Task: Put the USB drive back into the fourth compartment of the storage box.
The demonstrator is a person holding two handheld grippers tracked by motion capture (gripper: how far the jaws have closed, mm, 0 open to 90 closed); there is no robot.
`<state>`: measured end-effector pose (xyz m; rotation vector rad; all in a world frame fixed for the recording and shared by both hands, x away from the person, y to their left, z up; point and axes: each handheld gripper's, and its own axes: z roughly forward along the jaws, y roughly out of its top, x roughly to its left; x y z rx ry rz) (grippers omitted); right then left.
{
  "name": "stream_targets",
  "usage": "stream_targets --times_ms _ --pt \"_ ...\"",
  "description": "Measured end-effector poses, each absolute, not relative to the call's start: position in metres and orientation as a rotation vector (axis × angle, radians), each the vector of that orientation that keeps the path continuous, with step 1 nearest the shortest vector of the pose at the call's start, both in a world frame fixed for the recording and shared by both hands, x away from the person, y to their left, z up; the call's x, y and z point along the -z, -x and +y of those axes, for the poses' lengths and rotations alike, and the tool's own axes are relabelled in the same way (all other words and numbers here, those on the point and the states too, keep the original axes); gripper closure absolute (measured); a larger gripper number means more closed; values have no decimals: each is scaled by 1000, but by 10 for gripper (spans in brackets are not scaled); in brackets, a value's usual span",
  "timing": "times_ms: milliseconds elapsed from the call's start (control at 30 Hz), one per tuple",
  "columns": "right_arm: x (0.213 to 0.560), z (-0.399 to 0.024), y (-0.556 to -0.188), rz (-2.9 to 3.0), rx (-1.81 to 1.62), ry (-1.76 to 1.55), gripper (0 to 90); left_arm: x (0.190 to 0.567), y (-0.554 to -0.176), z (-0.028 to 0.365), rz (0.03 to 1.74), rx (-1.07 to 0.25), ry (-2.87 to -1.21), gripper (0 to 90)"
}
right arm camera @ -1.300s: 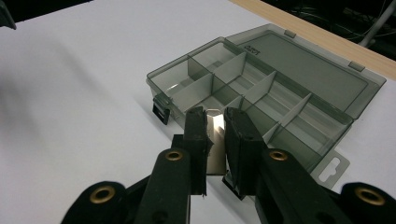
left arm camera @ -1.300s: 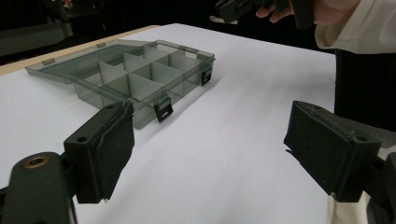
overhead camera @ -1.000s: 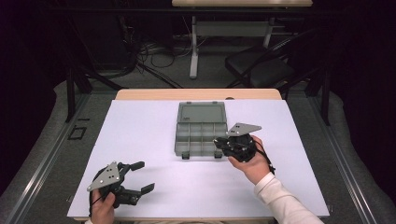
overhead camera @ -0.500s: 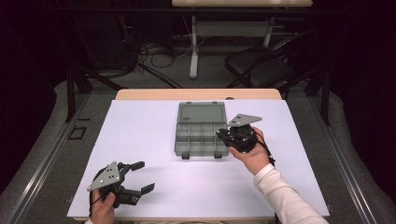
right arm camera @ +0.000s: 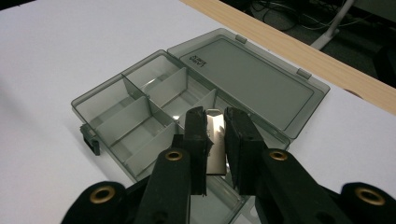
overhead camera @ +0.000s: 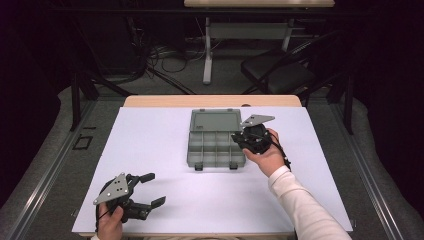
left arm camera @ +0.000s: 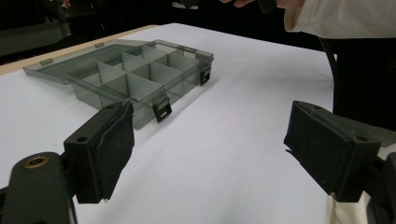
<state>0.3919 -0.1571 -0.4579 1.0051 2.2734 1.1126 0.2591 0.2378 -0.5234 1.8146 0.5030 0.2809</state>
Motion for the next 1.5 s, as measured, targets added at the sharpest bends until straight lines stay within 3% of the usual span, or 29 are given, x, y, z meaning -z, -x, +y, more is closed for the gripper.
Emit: stream_targets --times_ms 1500 --pt "500 -158 -439 2279 -987 -1135 794 524 -260 238 497 -273 -1813 158"
